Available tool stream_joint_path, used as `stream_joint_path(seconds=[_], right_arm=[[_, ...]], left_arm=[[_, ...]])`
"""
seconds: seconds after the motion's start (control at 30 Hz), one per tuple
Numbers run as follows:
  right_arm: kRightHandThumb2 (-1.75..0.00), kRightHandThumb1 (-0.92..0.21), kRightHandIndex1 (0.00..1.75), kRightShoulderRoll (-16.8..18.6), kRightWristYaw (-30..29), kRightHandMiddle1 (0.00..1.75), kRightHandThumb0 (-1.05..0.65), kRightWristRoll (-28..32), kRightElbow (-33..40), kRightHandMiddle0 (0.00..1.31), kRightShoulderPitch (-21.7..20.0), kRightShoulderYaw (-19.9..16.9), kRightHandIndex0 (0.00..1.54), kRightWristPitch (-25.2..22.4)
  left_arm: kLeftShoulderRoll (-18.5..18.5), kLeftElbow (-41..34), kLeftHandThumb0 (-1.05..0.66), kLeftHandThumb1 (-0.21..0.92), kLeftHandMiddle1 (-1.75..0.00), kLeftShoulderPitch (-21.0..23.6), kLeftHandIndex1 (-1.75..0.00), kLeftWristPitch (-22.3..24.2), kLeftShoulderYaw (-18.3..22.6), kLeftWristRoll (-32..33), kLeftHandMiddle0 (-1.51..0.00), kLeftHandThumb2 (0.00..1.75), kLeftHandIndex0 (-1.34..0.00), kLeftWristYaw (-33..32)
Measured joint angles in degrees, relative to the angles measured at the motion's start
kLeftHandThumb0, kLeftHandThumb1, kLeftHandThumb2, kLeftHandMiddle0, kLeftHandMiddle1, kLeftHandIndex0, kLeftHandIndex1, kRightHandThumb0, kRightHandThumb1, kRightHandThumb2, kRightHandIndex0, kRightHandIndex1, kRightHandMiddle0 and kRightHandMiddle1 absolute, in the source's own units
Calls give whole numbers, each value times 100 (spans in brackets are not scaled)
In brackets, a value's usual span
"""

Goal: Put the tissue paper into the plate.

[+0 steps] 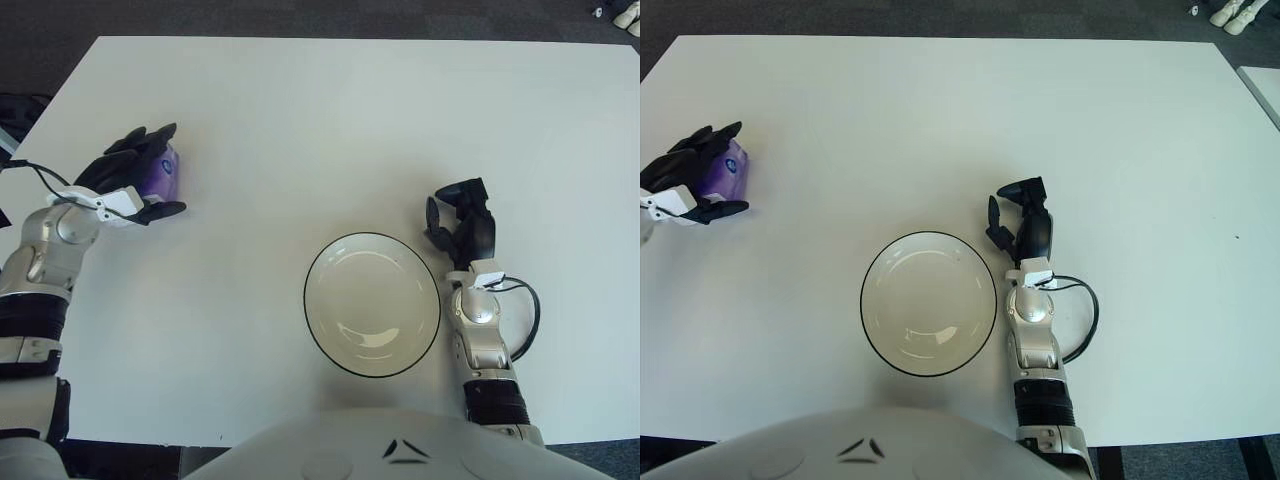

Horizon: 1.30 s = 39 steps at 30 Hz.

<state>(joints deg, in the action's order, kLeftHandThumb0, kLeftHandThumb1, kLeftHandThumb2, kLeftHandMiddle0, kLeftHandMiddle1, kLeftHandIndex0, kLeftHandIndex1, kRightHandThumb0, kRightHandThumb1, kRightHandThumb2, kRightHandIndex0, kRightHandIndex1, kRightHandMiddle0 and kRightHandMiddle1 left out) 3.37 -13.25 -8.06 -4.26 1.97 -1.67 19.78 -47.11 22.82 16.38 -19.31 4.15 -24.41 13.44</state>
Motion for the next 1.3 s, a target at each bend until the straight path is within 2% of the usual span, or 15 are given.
stream_joint_path(seconds=[0.27, 0.63, 1.0, 1.3], right_arm=[[-77, -75, 136, 7, 4, 175, -37, 4, 23, 29, 13, 0, 57, -28], [-77, -75, 136, 39, -1, 175, -37, 13, -78, 29, 13, -11, 59, 239], [-78, -74, 135, 35, 69, 175, -37, 51, -74, 30, 14, -20, 58, 225], [-78, -74, 136, 44, 115, 175, -37, 65, -31, 30, 35, -39, 59, 184]], left_arm=[[-12, -108, -98, 43, 0, -119, 0, 27, 43, 52, 0, 84, 0, -112], [-142, -46, -97, 42, 0, -157, 0, 66, 68, 102, 0, 84, 0, -112], [-147, 83, -96, 42, 0, -158, 0, 498, -30, -67, 0, 85, 0, -171], [-147, 148, -92, 38, 0, -69, -1, 654, -138, -84, 0, 87, 0, -193]])
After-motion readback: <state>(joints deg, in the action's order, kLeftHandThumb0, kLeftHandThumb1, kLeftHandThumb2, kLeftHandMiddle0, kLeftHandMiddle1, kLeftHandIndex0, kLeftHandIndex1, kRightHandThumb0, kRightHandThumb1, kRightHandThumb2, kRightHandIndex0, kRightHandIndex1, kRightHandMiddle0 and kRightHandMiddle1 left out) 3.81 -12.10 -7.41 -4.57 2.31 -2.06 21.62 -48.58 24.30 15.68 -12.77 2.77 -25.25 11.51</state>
